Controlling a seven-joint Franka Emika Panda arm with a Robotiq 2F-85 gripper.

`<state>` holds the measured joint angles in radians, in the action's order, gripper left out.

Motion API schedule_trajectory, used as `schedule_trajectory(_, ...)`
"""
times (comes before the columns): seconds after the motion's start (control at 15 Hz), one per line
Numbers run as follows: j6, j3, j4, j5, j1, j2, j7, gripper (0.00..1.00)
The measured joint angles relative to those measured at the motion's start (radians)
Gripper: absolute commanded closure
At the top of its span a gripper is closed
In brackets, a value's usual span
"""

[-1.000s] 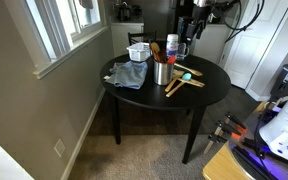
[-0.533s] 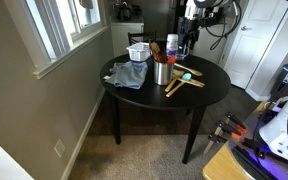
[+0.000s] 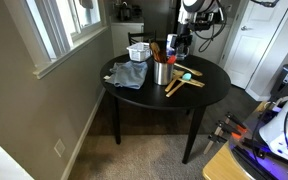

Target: Take the plastic spoon out of the bucket

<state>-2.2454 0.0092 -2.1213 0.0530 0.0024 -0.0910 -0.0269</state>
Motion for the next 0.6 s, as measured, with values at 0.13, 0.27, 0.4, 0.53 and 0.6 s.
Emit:
schedule_trajectory(0.13,0.001,-0.002,0.035,0.009,-0.001,-0.044,0.000,0.00)
schedule_trajectory(0.27,0.001,-0.004,0.063,0.024,-0.003,-0.082,0.000,0.00)
schedule_trajectory(0.4,0.002,-0.004,0.085,0.037,-0.006,-0.114,0.001,0.00)
schedule_trajectory(0.53,0.004,-0.004,0.105,0.052,-0.010,-0.141,0.003,0.00)
schedule_trajectory(0.6,0.005,-0.004,0.120,0.060,-0.013,-0.159,0.005,0.00)
